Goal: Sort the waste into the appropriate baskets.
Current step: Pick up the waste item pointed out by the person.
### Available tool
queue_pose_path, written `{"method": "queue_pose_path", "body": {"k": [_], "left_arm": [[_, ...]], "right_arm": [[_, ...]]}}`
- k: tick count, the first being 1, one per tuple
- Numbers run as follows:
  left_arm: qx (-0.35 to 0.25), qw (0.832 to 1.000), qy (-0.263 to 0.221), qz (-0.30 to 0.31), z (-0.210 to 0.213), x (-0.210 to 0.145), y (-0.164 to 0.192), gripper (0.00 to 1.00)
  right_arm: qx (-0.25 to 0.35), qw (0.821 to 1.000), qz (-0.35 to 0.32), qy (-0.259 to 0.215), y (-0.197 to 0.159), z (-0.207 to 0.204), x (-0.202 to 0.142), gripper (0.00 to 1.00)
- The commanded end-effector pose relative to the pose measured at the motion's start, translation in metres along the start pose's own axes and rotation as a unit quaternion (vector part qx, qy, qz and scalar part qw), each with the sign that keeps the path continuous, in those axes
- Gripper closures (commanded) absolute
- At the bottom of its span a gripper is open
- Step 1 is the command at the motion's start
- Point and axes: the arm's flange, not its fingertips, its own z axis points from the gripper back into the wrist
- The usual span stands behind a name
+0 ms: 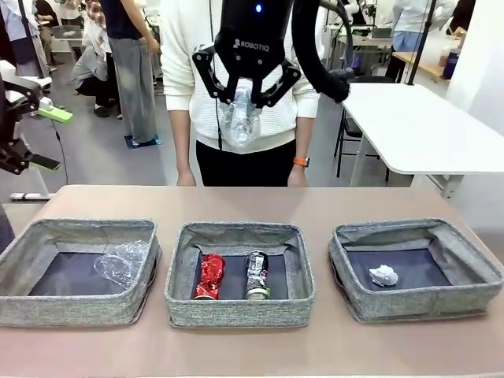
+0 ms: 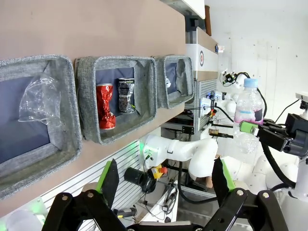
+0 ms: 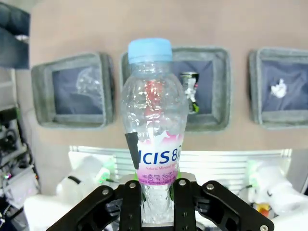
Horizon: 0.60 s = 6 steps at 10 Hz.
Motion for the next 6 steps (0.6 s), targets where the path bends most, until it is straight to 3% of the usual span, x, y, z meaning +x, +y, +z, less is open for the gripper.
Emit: {"method": "queue_pose_path", "body": {"k": [1,6], "left_arm": [[0.003,1.000,0.005,0.001,0.003,-0.002,-0.001,0.00],[0.003,1.000,0.005,0.001,0.003,-0.002,-0.001,0.00]], "right_arm": [[-0.001,1.000,-0.010,0.003,0.014,0.019,-0.002,0.78],[-0.014,1.000,-0.011,-0.023,0.014,0.054,-0.002,0.78]]}}
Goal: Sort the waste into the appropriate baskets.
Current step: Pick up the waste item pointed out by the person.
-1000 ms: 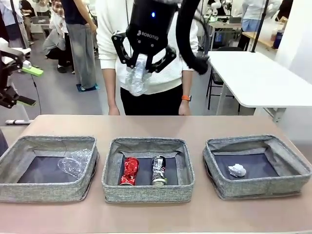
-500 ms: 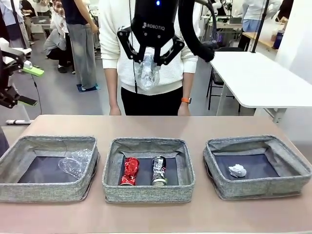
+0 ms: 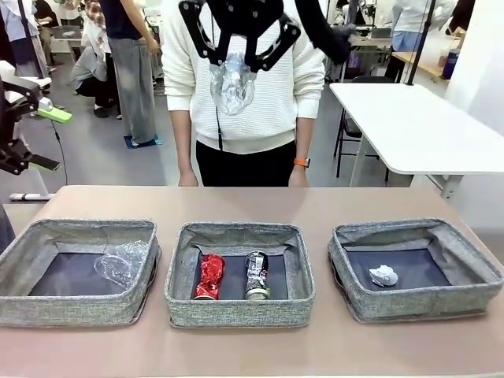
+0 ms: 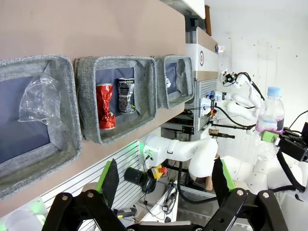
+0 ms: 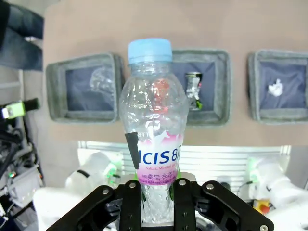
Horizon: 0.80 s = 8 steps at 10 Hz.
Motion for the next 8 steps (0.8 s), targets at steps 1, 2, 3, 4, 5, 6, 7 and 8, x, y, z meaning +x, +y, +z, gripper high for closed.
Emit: {"method": "queue_pose_path", "body": {"k": [1,2,3,4,5,6,7,8], "left_arm": [[0.003,1.000,0.005,0.001,0.0034,-0.0018,-0.0014,0.00],[0.003,1.000,0.005,0.001,0.0034,-0.0018,-0.0014,0.00],[0.003,1.000,0.005,0.001,0.0034,-0.0018,-0.0014,0.00],[0.003,1.000,0.005,0.001,0.0034,-0.0018,-0.0014,0.00],[0.003,1.000,0.005,0.001,0.0034,-0.0018,-0.0014,0.00],[0.003,1.000,0.005,0.001,0.0034,-0.0018,-0.0014,0.00],[0.003,1.000,0.005,0.001,0.0034,-0.0018,-0.0014,0.00],[0.003,1.000,0.005,0.001,0.0034,-0.0018,-0.0014,0.00]], "right_arm": [[-0.019,1.000,-0.009,-0.005,0.0061,0.0043,0.0065,0.78],[-0.020,1.000,-0.005,-0.006,0.0058,0.0035,0.0061,0.78],[-0.020,1.000,0.006,-0.014,0.0047,0.0044,0.0063,0.78],[-0.008,1.000,0.001,-0.002,-0.0010,0.0012,0.0047,0.78],[-0.008,1.000,0.001,-0.002,-0.0010,0.0012,0.0047,0.78],[-0.008,1.000,0.001,-0.002,-0.0010,0.0012,0.0047,0.78],[-0.008,1.000,0.001,-0.002,-0.0010,0.0012,0.0047,0.78],[-0.008,1.000,0.001,-0.002,-0.0010,0.0012,0.0047,0.78]]}}
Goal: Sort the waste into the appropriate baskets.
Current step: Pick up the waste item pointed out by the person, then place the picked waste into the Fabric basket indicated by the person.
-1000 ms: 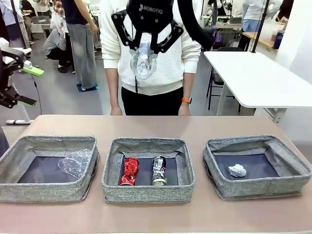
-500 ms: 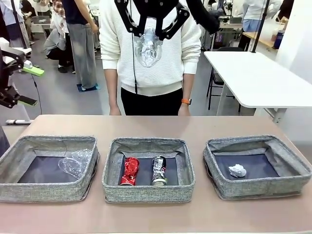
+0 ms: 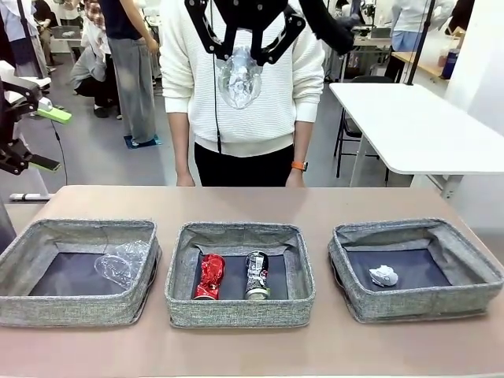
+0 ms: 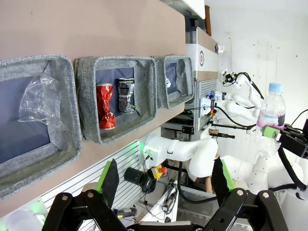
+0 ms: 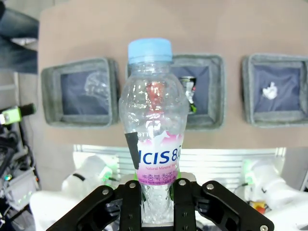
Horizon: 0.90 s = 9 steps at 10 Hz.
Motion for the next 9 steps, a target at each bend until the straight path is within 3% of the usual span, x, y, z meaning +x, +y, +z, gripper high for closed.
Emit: {"method": "queue_pose_path", "body": {"k": [1,9], "left_arm": [[0.003,1.000,0.005,0.001,0.0034,-0.0018,-0.0014,0.00],[0.003,1.000,0.005,0.001,0.0034,-0.0018,-0.0014,0.00]], "right_arm": [[0.003,1.000,-0.001,0.002,-0.0003,0.0012,-0.0019,0.78],[0.003,1.000,-0.001,0.002,-0.0003,0.0012,-0.0019,0.78]]}}
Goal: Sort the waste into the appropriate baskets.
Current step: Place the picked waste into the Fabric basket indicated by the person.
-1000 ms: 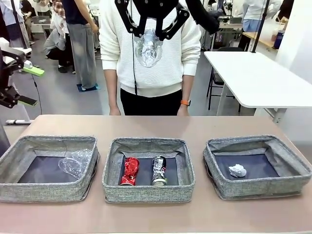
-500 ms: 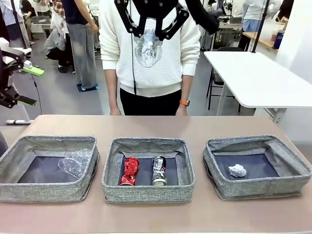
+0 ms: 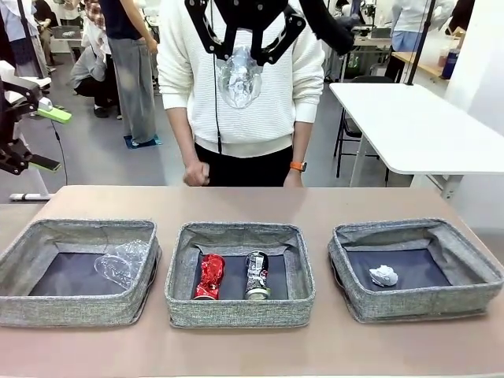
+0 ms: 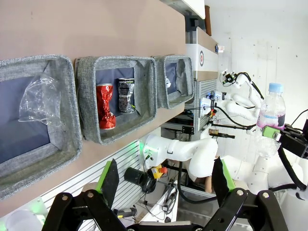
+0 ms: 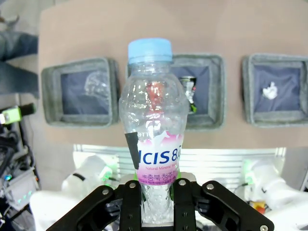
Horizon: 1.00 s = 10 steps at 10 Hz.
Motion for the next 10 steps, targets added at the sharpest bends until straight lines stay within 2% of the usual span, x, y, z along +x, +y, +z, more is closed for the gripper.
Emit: {"method": "queue_pose_path", "body": {"k": [1,10], "left_arm": [[0.003,1.000,0.005,0.001,0.0034,-0.0018,-0.0014,0.00],[0.003,1.000,0.005,0.001,0.0034,-0.0018,-0.0014,0.00]], "right_arm": [[0.003,1.000,-0.002,0.001,-0.0004,0.0011,-0.0016,0.78],[0.003,1.000,-0.002,0.001,-0.0004,0.0011,-0.0016,0.78]]}}
